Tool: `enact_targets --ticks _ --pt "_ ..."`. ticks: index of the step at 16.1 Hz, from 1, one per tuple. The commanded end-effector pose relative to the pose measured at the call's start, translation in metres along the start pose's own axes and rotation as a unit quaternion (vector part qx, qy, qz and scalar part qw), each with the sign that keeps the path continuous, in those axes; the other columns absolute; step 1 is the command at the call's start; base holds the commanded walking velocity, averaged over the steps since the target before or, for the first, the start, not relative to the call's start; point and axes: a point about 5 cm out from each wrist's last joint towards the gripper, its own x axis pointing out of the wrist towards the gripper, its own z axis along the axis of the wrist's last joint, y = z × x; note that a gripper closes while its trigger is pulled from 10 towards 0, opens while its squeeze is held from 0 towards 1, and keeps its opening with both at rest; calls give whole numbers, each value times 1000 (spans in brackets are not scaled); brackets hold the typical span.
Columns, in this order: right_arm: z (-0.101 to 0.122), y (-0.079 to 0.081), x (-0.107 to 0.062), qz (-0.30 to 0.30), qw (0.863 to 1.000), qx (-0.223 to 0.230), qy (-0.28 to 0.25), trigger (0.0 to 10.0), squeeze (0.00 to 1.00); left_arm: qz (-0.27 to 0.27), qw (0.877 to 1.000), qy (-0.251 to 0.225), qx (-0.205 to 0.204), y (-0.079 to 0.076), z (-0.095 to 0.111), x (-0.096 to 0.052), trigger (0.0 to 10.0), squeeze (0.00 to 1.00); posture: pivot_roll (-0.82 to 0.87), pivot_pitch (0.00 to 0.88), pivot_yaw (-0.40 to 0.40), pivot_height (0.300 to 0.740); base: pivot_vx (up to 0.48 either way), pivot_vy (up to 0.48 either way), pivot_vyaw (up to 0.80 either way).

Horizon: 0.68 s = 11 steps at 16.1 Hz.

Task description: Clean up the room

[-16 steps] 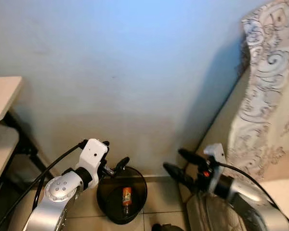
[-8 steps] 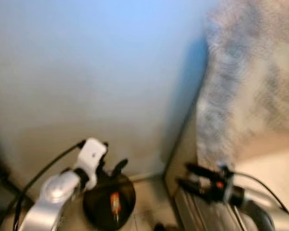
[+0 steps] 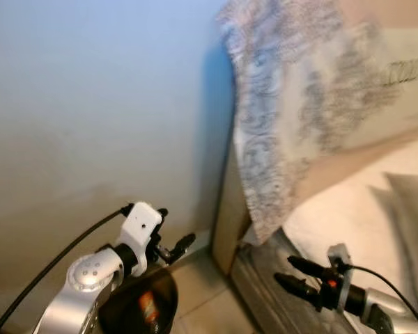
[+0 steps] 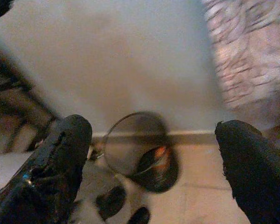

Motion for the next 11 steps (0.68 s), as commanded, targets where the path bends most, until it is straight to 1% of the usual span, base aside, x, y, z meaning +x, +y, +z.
enact_targets --ticks 1,2,4,5,6,7,8,9,10,11 --pt "9 -7 0 -31 999 -27 -18 10000 0 3 1000 2 4 3 0 -3 10000 0 91 0 -19 740 0 0 -800" --pt "22 -18 2 -93 994 -33 -50 10000 0 4 1000 1 4 3 1 -3 10000 0 93 0 -20 740 0 0 -800" --pt "26 -20 2 -117 989 -33 -81 10000 0 7 1000 -1 6 3 2 -3 10000 0 95 0 -22 740 0 0 -800" --pt "58 -7 23 -122 978 -88 -145 10000 0 14 1000 -5 7 5 3 -2 10000 0 94 0 -20 740 0 0 -800" --pt "94 11 34 -127 965 -125 -191 10000 0 19 1000 -7 7 5 4 -2 10000 0 92 0 -20 740 0 0 -800" --pt "121 27 38 -135 956 -149 -215 10000 0 23 1000 -9 7 6 4 -1 10000 0 90 0 -19 740 0 0 -800" --pt "138 42 47 -132 953 -157 -224 10000 0 28 1000 -11 7 7 5 0 10000 0 90 0 -20 740 0 0 -800" --pt "149 62 61 -124 950 -167 -234 10000 0 35 999 -15 7 7 6 2 10000 0 92 0 -25 740 0 0 -800" --pt "151 65 64 -126 948 -171 -237 10000 0 37 999 -16 7 7 7 2 10000 0 92 0 -25 740 0 0 -800" --pt "155 72 66 -148 942 -180 -241 10000 0 48 999 -23 10 9 10 3 10000 0 94 0 -30 740 0 0 -800"
